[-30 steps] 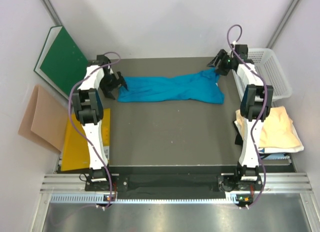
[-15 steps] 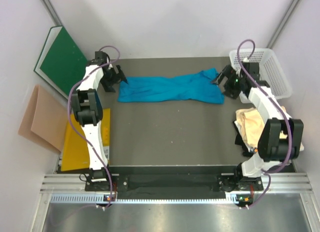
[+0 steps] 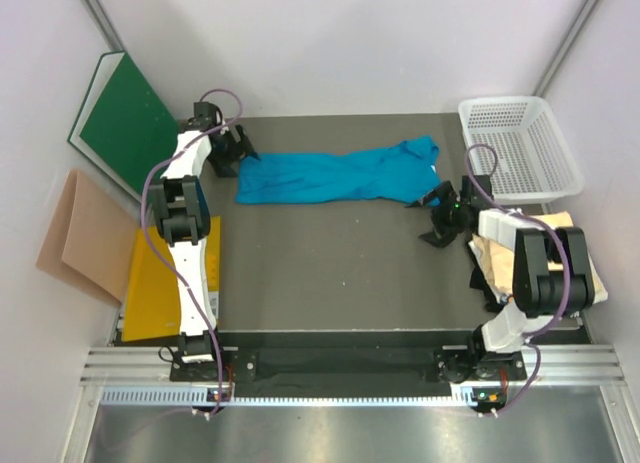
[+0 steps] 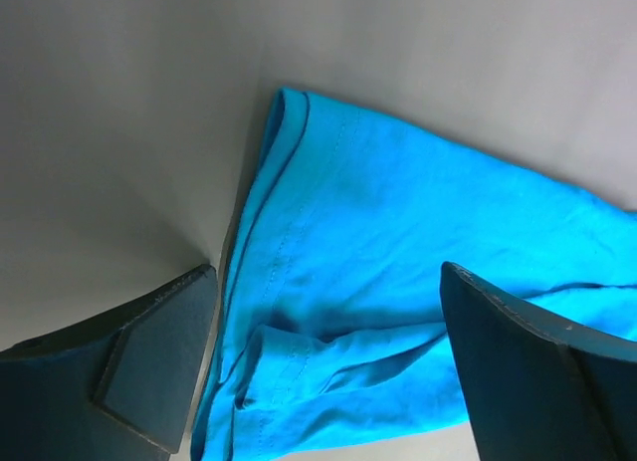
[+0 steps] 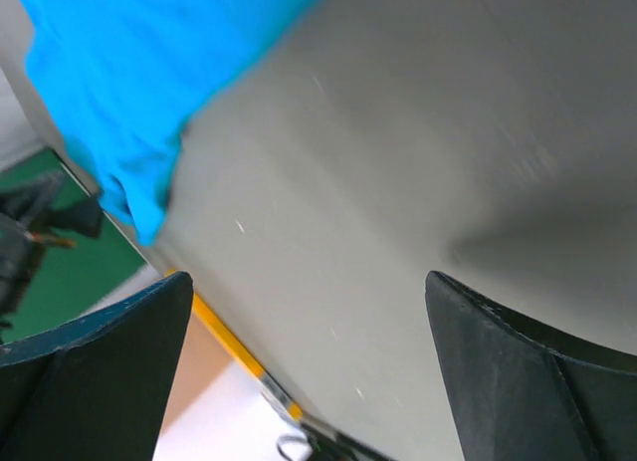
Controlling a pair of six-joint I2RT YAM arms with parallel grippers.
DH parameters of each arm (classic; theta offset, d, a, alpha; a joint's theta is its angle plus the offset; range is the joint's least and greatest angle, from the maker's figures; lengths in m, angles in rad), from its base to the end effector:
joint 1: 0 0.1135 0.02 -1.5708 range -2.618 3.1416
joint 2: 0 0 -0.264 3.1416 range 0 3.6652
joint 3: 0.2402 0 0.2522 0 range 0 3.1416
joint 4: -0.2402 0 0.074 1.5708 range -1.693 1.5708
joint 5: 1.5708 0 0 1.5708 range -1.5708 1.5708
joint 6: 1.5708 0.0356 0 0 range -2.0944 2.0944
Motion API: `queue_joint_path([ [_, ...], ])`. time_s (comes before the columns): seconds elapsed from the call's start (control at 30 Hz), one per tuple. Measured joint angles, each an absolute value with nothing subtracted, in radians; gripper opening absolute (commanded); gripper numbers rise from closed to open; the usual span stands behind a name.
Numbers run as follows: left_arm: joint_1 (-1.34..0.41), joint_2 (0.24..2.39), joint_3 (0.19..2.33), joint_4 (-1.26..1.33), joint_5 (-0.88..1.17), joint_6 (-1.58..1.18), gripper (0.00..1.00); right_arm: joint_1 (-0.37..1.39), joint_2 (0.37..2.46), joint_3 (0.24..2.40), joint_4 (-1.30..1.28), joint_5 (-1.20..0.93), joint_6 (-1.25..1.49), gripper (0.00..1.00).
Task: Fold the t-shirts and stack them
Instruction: Rotate the tshirt 90 degrees
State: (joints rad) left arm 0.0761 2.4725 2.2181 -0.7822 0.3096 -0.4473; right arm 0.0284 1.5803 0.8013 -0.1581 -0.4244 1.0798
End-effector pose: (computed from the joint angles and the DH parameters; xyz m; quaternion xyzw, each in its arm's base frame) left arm 0.5335 0.0298 0.1808 -0.2073 0.9311 -0.1943 0.2289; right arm 0.3015 0.0232 0.1623 0.4094 0.8364 0.3304 0.1537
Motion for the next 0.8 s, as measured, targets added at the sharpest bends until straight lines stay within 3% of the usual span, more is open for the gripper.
queue_joint_path([
  [0.03,0.076,2.473,2.218,-0.78,0.308,-0.447,0.92,0.037,1.604,0.81,-0.131,-0.416,1.097,1.0],
  [0.13,0.076,2.478,2.223,-0.777,0.308,-0.447,0.74,0.072,1.713,0.879,-0.041,-0.384,1.151,0.99],
  [0.23,0.076,2.486,2.223,-0.773,0.305,-0.454,0.34,0.112,1.822,0.989,0.029,-0.355,1.192,0.97],
  [0.3,0.076,2.499,2.225,-0.77,0.306,-0.457,0.0,0.138,1.883,1.055,0.064,-0.329,1.207,0.66],
  [0.33,0.076,2.506,2.226,-0.769,0.305,-0.465,0.0,0.152,1.914,1.09,0.078,-0.314,1.212,0.52],
  [0.37,0.076,2.511,2.228,-0.768,0.299,-0.471,0.0,0.165,1.945,1.122,0.092,-0.303,1.216,0.27],
  [0.47,0.076,2.515,2.234,-0.768,0.304,-0.477,0.0,0.193,2.03,1.209,0.104,-0.275,1.225,0.1],
  [0.6,0.076,2.508,2.22,-0.765,0.299,-0.484,0.0,0.207,2.108,1.315,0.054,-0.244,1.198,0.08],
  [0.8,0.076,2.369,1.987,-0.782,0.3,-0.498,0.0,0.204,2.14,1.486,-0.085,-0.197,1.076,0.08],
])
